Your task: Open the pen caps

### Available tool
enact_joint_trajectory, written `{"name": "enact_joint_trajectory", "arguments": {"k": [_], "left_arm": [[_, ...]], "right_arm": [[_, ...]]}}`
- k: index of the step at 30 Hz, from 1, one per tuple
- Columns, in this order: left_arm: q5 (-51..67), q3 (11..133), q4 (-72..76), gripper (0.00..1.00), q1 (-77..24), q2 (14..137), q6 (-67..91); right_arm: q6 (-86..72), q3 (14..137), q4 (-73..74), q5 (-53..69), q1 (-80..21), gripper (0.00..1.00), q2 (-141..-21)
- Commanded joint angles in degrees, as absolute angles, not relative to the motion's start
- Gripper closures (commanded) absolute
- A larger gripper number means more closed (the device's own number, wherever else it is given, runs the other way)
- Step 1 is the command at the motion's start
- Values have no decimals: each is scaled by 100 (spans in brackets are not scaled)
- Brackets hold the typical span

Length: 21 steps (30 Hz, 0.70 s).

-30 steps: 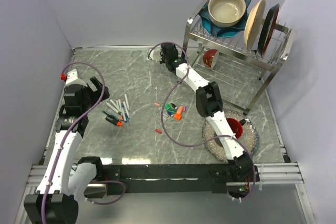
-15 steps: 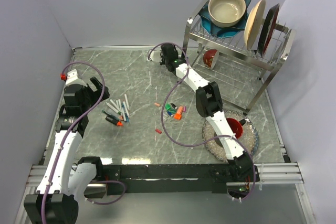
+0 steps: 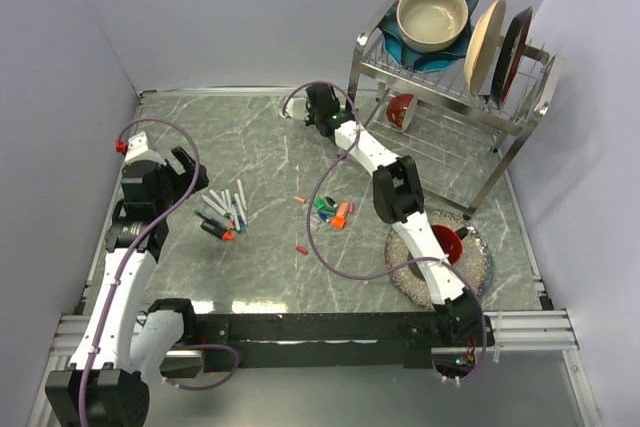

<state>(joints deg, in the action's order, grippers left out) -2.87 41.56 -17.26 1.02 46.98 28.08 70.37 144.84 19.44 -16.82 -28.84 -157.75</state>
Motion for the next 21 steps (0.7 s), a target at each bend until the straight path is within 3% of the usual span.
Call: {"name": "enact_joint_trajectory", "arguments": {"k": [1,21], "left_arm": [[-299,4307,-1626,1,79,4658,2707],[-246,4280,-1591,1,88,4588,2707]], "right_arm": [[6979,14511,2135,-1644,-2769,100,-15882],[6680,14230,2241,-1749,-2821,100,-15574]]}}
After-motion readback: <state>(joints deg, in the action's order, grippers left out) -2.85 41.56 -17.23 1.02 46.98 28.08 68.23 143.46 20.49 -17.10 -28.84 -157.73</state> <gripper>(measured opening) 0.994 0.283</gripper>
